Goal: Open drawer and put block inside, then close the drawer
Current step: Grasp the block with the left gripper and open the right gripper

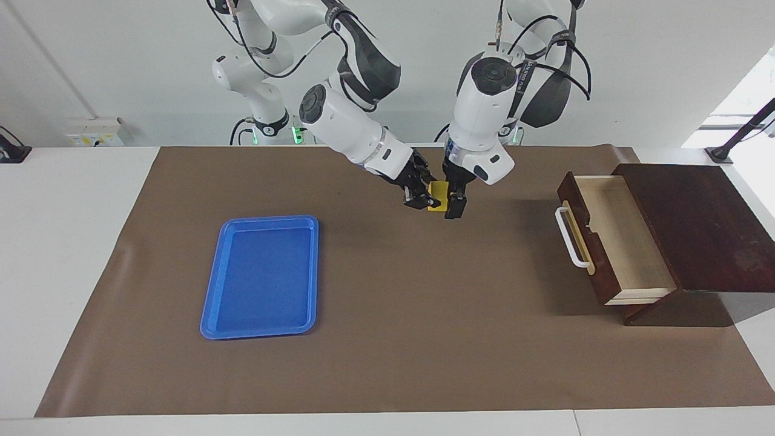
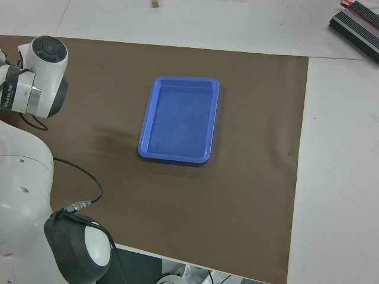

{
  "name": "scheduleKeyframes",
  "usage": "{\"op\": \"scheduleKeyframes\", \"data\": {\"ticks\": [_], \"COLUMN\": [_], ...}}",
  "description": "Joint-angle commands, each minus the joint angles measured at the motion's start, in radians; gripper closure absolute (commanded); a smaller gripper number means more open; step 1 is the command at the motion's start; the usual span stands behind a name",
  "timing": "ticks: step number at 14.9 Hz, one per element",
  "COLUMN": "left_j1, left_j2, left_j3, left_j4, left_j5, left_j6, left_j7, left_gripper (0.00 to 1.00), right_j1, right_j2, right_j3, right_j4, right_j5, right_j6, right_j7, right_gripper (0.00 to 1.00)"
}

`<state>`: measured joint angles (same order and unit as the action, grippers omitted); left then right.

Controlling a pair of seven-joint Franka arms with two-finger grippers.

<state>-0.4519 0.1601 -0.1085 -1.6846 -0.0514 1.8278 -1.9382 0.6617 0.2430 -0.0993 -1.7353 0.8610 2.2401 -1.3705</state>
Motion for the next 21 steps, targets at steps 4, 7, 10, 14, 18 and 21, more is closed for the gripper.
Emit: {"op": "scheduleKeyframes", "data": {"ticks": [4, 7, 10, 14, 18, 21], "left_j1": [-0.013, -0.010, -0.004, 0.002, 0.122, 0.296], "left_j2": [-0.030, -0.030, -0.030, -0.028, -0.065, -0.094], "left_j3": [0.013, 0.013, 0.013, 0.015, 0.026, 0.030], "left_j4": [-0.038, -0.038, -0.038, -0.023, 0.019, 0.063], "left_j5": [-0.015, -0.028, -0.028, -0.028, -0.025, -0.016], "left_j6": [-0.004, 0.002, 0.004, -0.015, -0.074, -0.163], "left_j7": [-0.001, 0.005, 0.005, 0.015, 0.109, 0.302], "left_gripper": [0.99, 1.00, 1.00, 1.00, 1.00, 1.00], "right_j1": [0.001, -0.001, 0.003, 0.001, -0.010, -0.031], "right_j2": [0.010, 0.010, 0.010, 0.010, 0.009, -0.001], "right_j3": [0.000, 0.000, 0.000, 0.000, -0.002, -0.003], "right_j4": [0.023, 0.023, 0.023, 0.023, 0.023, 0.023], "right_j5": [-0.014, -0.014, -0.013, -0.004, -0.003, -0.008], "right_j6": [0.000, -0.002, -0.002, -0.005, -0.019, -0.057], "right_j7": [0.021, 0.022, 0.031, 0.033, 0.033, 0.031], "right_gripper": [1.00, 1.00, 0.57, 0.00, 0.00, 0.00]}}
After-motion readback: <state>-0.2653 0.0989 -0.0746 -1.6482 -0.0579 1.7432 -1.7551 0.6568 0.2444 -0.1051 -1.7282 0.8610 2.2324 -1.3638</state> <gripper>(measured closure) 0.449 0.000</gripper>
